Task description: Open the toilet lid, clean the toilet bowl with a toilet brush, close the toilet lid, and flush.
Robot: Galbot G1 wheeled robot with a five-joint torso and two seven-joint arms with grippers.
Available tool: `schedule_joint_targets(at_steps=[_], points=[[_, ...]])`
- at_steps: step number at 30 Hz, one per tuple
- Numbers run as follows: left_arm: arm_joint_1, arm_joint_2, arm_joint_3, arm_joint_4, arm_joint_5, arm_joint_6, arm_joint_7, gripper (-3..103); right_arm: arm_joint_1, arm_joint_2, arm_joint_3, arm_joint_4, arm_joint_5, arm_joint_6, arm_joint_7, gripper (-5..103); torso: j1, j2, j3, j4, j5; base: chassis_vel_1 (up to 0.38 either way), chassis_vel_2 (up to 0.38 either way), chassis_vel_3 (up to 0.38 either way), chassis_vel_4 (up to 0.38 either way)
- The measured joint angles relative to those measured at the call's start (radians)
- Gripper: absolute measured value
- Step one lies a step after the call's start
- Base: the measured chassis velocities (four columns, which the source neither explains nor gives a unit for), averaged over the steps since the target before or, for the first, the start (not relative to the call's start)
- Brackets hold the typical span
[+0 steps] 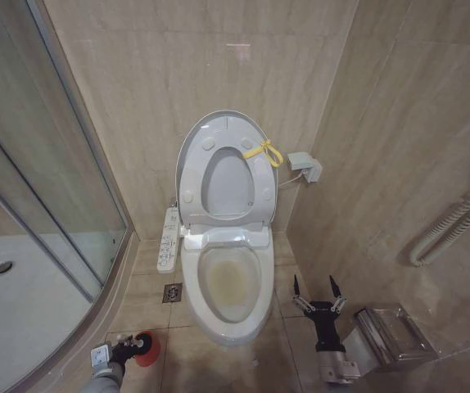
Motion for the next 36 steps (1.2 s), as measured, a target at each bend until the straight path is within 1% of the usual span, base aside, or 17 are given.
schedule_joint_targets(at_steps=[6, 7, 12, 13, 20, 21, 23, 25, 26, 28, 29, 30, 32, 33, 34, 35, 36], points=[[0.005, 0.0, -0.006, -0.011, 0.001, 0.001, 0.0, 18, -0.002, -0.003, 0.0, 0.002, 0.0, 0.0, 0.0, 100, 0.0, 0.0, 0.0, 0.0, 0.0, 0.0, 0.0, 0.0, 0.0], [0.006, 0.0, -0.007, -0.013, 0.001, 0.001, 0.0, 45, -0.003, -0.003, 0.0, 0.002, 0.001, 0.001, 0.0, 100, 0.0, 0.0, 0.0, 0.0, 0.0, 0.0, 0.0, 0.0, 0.0], [0.012, -0.001, -0.011, -0.019, 0.002, 0.001, 0.0, 45, -0.006, -0.004, 0.0, 0.004, 0.001, 0.002, 0.0, 100, 0.0, 0.0, 0.0, 0.0, 0.0, 0.0, 0.0, 0.0, 0.0], [0.012, -0.001, -0.011, -0.02, 0.003, 0.001, 0.0, 72, -0.007, -0.004, 0.0, 0.005, 0.001, 0.002, 0.0, 100, 0.0, 0.0, 0.0, 0.0, 0.0, 0.0, 0.0, 0.0, 0.0], [0.018, 0.004, -0.019, -0.048, 0.003, 0.002, 0.001, 72, -0.011, -0.003, 0.0, 0.007, 0.001, 0.003, 0.0, 100, 0.0, 0.0, 0.0, 0.0, 0.0, 0.0, 0.0, 0.0, 0.0], [0.024, 0.007, -0.022, -0.066, 0.004, 0.003, 0.001, 97, -0.011, -0.003, 0.0, 0.008, 0.001, 0.003, 0.0, 100, 0.0, 0.0, 0.0, 0.0, -0.0001, 0.0, 0.0, 0.0, 0.0], [0.035, 0.011, -0.025, -0.094, 0.005, 0.003, 0.001, 97, -0.011, -0.003, 0.0, 0.009, 0.001, 0.004, 0.0, 100, 0.0, 0.0, 0.0, 0.0, 0.0, 0.0, 0.0, 0.0, 0.0], [0.104, 0.025, -0.042, -0.267, 0.05, -0.009, 0.003, 100, -0.014, 0.0, 0.0, 0.013, 0.0, 0.004, 0.0, 100, 0.0, 0.0, 0.0, 0.0, 0.0001, 0.0, 0.0, 0.0, 0.0], [0.104, 0.025, -0.042, -0.267, 0.05, -0.009, 0.003, 100, -0.014, 0.0, 0.0, 0.013, 0.0, 0.004, 0.0, 100, 0.0, 0.0, 0.0, 0.0, 0.0001, 0.0, 0.0, 0.0, 0.0], [0.146, 0.03, -0.05, -0.372, 0.105, -0.018, 0.006, 100, -0.017, 0.003, -0.002, 0.024, 0.0, 0.004, 0.003, 100, 0.0, 0.0, 0.0, 0.0001, -0.0001, 0.0, 0.0, 0.0, 0.0], [0.146, 0.03, -0.05, -0.372, 0.105, -0.018, 0.006, 100, -0.017, 0.003, -0.002, 0.024, 0.0, 0.004, 0.003, 100, 0.0, 0.0, 0.0, 0.0001, -0.0001, 0.0, 0.0, 0.0, 0.0], [0.159, 0.031, -0.053, -0.41, 0.138, -0.029, 0.011, 100, -0.019, 0.005, -0.003, 0.029, 0.0, 0.003, 0.005, 100, 0.0, 0.0, 0.0, 0.0, 0.0, 0.0, 0.0, 0.0, 0.0], [0.19, 0.033, -0.065, -0.479, 0.251, -0.075, 0.042, 100, -0.024, 0.006, -0.006, 0.036, -0.002, 0.003, 0.006, 100, 0.0, 0.0, 0.0, 0.0001, 0.0001, 0.0, 0.0, 0.0, 0.0], [0.198, 0.035, -0.08, -0.494, 0.321, -0.12, 0.069, 100, -0.025, 0.007, -0.007, 0.04, -0.004, 0.003, 0.007, 100, 0.0, 0.0, 0.0, 0.0, 0.0, 0.0, 0.0, 0.0, 0.0], [0.198, 0.035, -0.08, -0.494, 0.321, -0.12, 0.069, 100, -0.025, 0.007, -0.007, 0.04, -0.004, 0.003, 0.007, 100, 0.0, 0.0, 0.0, 0.0, 0.0, 0.0, 0.0, 0.0, 0.0], [0.204, 0.037, -0.095, -0.503, 0.373, -0.165, 0.097, 100, -0.026, 0.008, -0.008, 0.043, -0.005, 0.003, 0.007, 100, 0.0, 0.0, 0.0, 0.0001, 0.0001, 0.0, 0.0, 0.0, 0.0], [0.208, 0.041, -0.109, -0.516, 0.399, -0.189, 0.121, 100, -0.028, 0.008, -0.008, 0.046, -0.005, 0.003, 0.007, 100, 0.0, 0.0, 0.0, 0.0001, 0.0, 0.0, 0.0, 0.0, 0.0]])
